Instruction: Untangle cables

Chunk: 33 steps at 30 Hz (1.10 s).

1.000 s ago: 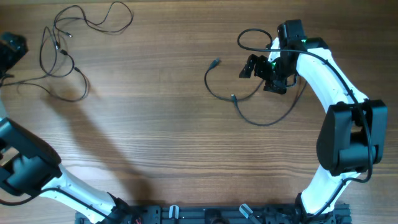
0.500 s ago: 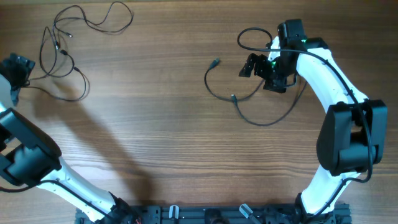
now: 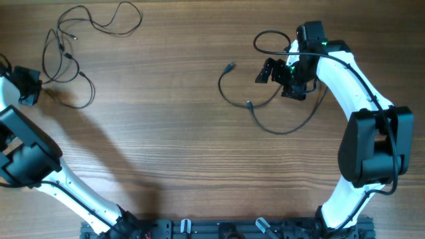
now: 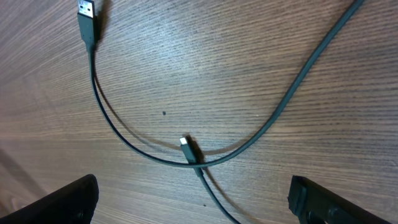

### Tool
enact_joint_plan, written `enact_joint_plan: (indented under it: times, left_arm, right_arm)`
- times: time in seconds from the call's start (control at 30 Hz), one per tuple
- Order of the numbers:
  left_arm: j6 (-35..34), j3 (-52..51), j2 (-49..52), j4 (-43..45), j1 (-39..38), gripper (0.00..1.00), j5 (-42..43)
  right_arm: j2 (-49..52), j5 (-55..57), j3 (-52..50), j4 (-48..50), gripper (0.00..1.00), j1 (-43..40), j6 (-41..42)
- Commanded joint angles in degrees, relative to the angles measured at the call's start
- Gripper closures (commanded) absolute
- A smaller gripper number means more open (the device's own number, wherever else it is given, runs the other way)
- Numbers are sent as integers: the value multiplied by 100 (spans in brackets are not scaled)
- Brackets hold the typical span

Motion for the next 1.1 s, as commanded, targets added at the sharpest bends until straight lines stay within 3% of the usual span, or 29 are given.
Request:
enact_joint_plan:
  times: [0.0, 0.1, 0.13, 0.2, 0.3, 0.5, 0.57, 0.6, 0.67, 0.7, 0.8, 0.87, 0.93, 1.0, 1.03, 1.07]
  left_arm:
    - [-1266, -2, 31, 466, 417, 96, 1311]
    - [-2396, -2, 31, 1287, 846, 96, 2647]
    - [-2518, -2, 31, 1467, 968, 87, 2817]
    - [-2326, -2, 33, 1381, 1080, 4, 2830]
    - [-828, -2, 33, 1021, 1008, 0, 2828]
    - [1200, -2, 33, 957, 380, 0, 3040]
    - [1703, -2, 22, 984, 131, 1, 2970]
    - [1735, -2, 9, 1010, 15, 9, 2828]
    - [1731, 2, -90, 1064, -116, 35, 2391]
    - [1731, 2, -205, 1064, -151, 37, 2068]
    - [1687, 2, -658, 1014, -127, 22, 1318]
    - [1690, 2, -964, 968, -140, 27, 1270]
    - [1690, 2, -1073, 964, -249, 44, 1283]
    - [1786, -4, -1014, 848, -529, 83, 1117]
    - [1961, -4, -968, 758, -667, 96, 844]
    - [2135, -4, -885, 649, -841, 96, 317]
  right_arm:
    - [46, -92, 35, -20, 0, 9, -4]
    - [46, -92, 35, -15, 0, 9, -2]
    - [46, -90, 35, -11, 1, 9, -2]
    - [46, -90, 35, 35, 0, 9, 0]
    - [46, -92, 35, 168, 0, 9, 17]
    - [46, -94, 35, 138, 0, 9, 17]
    - [46, -92, 35, 127, 0, 9, 15]
    - [46, -92, 35, 125, 0, 9, 15]
    - [46, -92, 35, 90, 0, 9, 13]
    - [46, -92, 35, 83, 0, 9, 11]
    - [46, -92, -2, 153, 0, 9, 13]
    - [46, -92, -2, 225, 0, 9, 17]
    - [46, -92, -2, 306, 0, 9, 46]
    - [46, -92, -2, 321, 0, 9, 57]
    - [46, -92, -2, 302, 0, 9, 50]
    - [46, -92, -2, 278, 0, 9, 37]
